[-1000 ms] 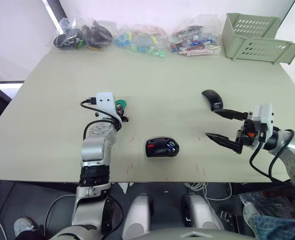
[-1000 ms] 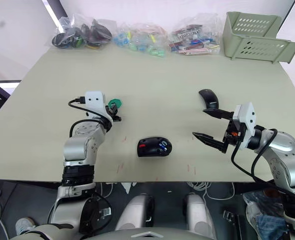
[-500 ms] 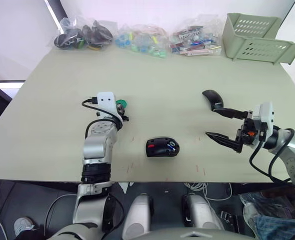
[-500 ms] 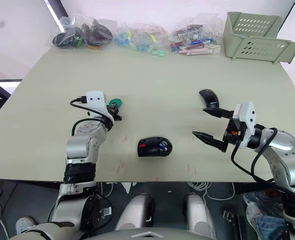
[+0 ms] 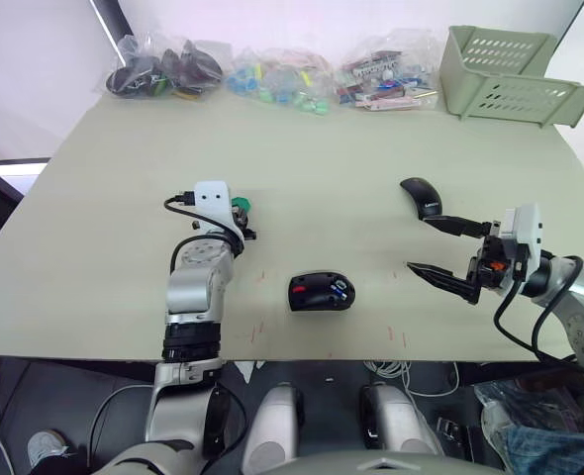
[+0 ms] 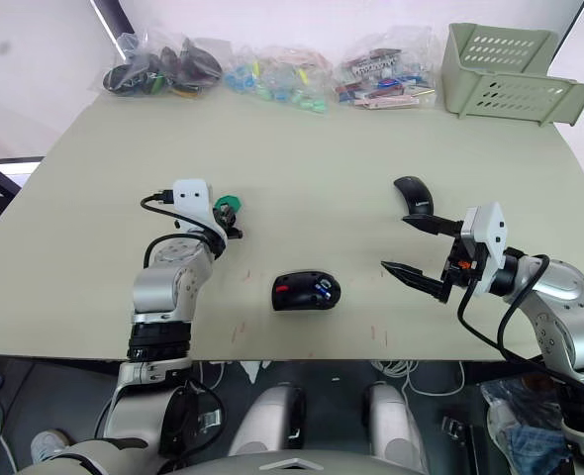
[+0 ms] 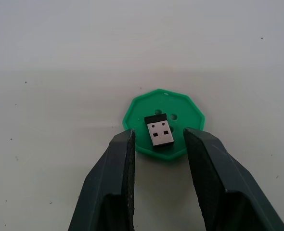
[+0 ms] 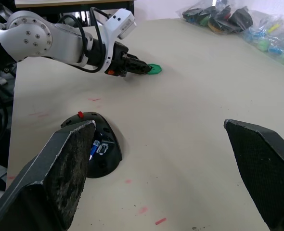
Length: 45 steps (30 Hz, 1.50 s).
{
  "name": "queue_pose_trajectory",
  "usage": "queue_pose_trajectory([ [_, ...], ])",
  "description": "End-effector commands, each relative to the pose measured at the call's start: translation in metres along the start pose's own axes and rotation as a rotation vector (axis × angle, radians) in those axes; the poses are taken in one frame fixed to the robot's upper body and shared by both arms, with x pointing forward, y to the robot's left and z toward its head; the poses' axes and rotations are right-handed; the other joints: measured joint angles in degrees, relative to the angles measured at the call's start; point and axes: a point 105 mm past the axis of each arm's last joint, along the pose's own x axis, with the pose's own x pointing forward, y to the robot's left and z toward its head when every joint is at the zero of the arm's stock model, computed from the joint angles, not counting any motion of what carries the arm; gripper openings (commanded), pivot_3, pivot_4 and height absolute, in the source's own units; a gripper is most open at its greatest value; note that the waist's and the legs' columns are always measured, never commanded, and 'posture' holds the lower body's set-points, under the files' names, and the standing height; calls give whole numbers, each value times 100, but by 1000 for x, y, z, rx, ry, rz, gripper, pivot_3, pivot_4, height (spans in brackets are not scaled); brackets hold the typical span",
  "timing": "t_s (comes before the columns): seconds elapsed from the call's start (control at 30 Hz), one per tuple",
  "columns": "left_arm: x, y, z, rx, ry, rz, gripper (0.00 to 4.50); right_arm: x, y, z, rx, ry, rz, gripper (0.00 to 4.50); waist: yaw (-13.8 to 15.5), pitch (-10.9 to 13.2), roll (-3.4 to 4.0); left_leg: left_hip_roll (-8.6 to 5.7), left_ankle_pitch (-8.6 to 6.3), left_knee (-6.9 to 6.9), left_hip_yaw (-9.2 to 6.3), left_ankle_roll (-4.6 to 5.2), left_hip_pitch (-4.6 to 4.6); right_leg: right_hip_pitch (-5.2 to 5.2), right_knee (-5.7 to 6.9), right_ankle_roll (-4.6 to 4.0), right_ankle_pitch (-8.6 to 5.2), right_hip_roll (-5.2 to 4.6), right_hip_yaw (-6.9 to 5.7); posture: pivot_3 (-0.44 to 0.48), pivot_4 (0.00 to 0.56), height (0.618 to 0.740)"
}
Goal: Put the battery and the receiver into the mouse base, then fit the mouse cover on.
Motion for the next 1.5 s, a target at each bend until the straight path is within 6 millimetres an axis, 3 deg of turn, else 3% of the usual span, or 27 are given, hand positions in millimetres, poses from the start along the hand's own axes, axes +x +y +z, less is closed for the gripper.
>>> queue_pose_trajectory([
  [0.03, 0, -4, 16, 18, -48, 2, 1726, -5, -1, 11, -41, -29, -10, 4500, 0, 0, 0, 0, 0, 0, 0, 0, 0, 0, 0, 0, 0, 0, 0, 0, 150, 740],
  [1.23, 0, 3, 3, 23, 41, 28, 1726, -3, 0, 10, -38, -33, -12, 4500, -2, 0, 0, 0, 0, 0, -1, 0, 2, 0, 1, 0, 0, 0, 0, 0, 150, 740],
  [1.37, 0, 3, 2, 23, 44, 31, 49, -3, 0, 11, -38, -33, -12, 4500, -2, 0, 0, 0, 0, 0, -1, 0, 2, 0, 2, 0, 0, 0, 0, 0, 150, 740],
  [1.5, 0, 4, 2, 23, 44, 33, 50, -2, 0, 11, -38, -33, -10, 4500, -3, 0, 0, 0, 0, 0, 0, 0, 3, 1, 2, 0, 0, 0, 0, 0, 150, 740],
])
